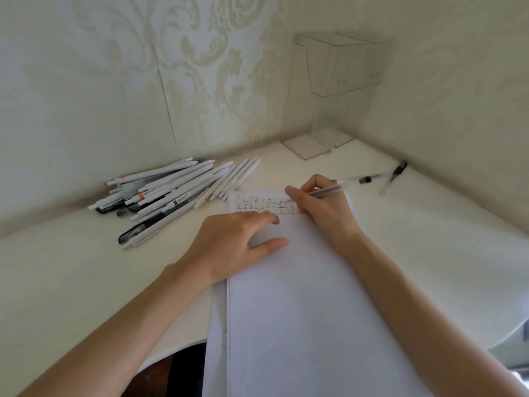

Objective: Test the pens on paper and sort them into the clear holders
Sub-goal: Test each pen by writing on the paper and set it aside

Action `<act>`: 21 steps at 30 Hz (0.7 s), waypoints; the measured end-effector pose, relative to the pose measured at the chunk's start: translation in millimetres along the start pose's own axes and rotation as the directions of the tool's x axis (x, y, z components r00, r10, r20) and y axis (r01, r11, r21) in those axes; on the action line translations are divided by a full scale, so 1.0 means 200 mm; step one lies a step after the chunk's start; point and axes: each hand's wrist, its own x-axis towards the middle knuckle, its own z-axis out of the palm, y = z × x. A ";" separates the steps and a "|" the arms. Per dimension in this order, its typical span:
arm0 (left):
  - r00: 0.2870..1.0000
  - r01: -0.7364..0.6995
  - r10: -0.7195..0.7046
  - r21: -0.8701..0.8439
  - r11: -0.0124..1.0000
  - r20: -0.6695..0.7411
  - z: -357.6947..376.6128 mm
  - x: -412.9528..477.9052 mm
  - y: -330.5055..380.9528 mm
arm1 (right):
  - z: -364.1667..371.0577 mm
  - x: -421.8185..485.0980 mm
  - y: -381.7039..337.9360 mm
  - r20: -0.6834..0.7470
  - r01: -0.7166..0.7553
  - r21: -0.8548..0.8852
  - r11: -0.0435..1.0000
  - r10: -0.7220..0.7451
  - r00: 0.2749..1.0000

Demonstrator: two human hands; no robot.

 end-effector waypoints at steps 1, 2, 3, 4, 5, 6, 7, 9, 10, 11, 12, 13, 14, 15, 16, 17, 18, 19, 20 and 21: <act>0.999 -0.037 0.036 0.022 0.999 0.033 0.01 0.00 0.01 | 0.01 0.00 0.00 -0.019 -0.012 -0.075 0.997 0.011 1.000; 0.997 -0.053 0.050 0.046 0.998 0.058 0.02 -0.01 0.01 | 0.02 -0.01 0.01 -0.033 -0.026 -0.121 0.992 0.023 0.999; 0.997 -0.053 0.049 0.059 0.997 0.067 0.03 -0.01 0.00 | 0.03 -0.01 0.01 -0.045 -0.037 -0.149 0.988 0.031 0.999; 0.997 -0.047 0.043 0.062 0.997 0.062 0.03 -0.01 0.00 | 0.03 -0.02 0.00 -0.052 -0.044 -0.165 0.985 0.036 0.998; 0.998 -0.042 0.038 0.058 0.997 0.056 0.04 -0.01 -0.01 | 0.03 -0.02 0.00 -0.049 -0.045 -0.173 0.984 0.036 0.998; 0.998 -0.038 0.035 0.055 0.998 0.061 0.04 -0.01 -0.01 | 0.04 -0.02 0.00 -0.040 -0.040 -0.177 0.983 0.033 0.999; 0.997 -0.040 0.036 0.054 0.998 0.073 0.04 -0.01 -0.01 | 0.05 -0.03 -0.01 -0.029 -0.031 -0.177 0.984 0.026 0.999; 0.995 -0.041 0.037 0.051 0.998 0.091 0.04 0.00 -0.01 | 0.06 -0.03 -0.01 -0.005 -0.012 -0.177 0.984 0.011 1.000; 0.995 -0.034 0.029 0.048 0.998 0.098 0.04 0.00 -0.01 | 0.07 -0.03 -0.01 0.007 -0.006 -0.185 0.983 0.007 1.000; 0.994 -0.026 0.021 0.047 0.999 0.104 0.04 0.00 -0.01 | 0.07 -0.02 -0.01 0.020 -0.002 -0.198 0.980 0.006 1.000; 0.994 -0.018 0.013 0.047 0.999 0.107 0.04 0.00 -0.01 | 0.07 -0.02 -0.01 0.035 0.006 -0.212 0.977 0.002 0.999; 0.994 -0.013 0.008 0.046 0.999 0.108 0.04 0.00 -0.01 | 0.08 -0.02 0.00 0.049 0.020 -0.226 0.974 -0.009 0.999; 0.994 -0.009 0.004 0.043 0.999 0.108 0.04 0.00 -0.01 | 0.08 -0.02 0.00 0.057 0.038 -0.238 0.970 -0.026 0.998; 0.994 -0.006 0.001 0.041 0.999 0.108 0.04 0.00 -0.01 | 0.09 -0.02 0.01 0.055 0.054 -0.248 0.967 -0.041 0.998; 0.994 -0.005 0.001 0.042 0.999 0.108 0.04 0.00 -0.01 | 0.09 -0.02 0.01 0.045 0.063 -0.251 0.966 -0.054 0.998; 0.994 -0.007 0.002 0.043 0.999 0.108 0.04 0.00 -0.01 | 0.09 -0.01 0.01 0.035 0.067 -0.250 0.966 -0.060 0.998; 0.994 -0.008 0.004 0.041 0.999 0.106 0.04 0.00 -0.01 | 0.09 -0.01 0.01 0.030 0.068 -0.246 0.967 -0.063 0.998; 0.994 -0.008 0.004 0.039 0.999 0.106 0.04 0.00 -0.01 | 0.08 -0.01 0.01 0.031 0.067 -0.241 0.968 -0.061 0.998; 0.994 -0.007 0.003 0.038 0.999 0.106 0.04 0.00 -0.01 | 0.08 -0.01 0.01 0.036 0.065 -0.239 0.969 -0.058 0.998; 0.994 -0.007 0.003 0.038 0.999 0.106 0.04 0.00 0.00 | 0.08 -0.01 0.01 0.041 0.064 -0.241 0.968 -0.056 0.998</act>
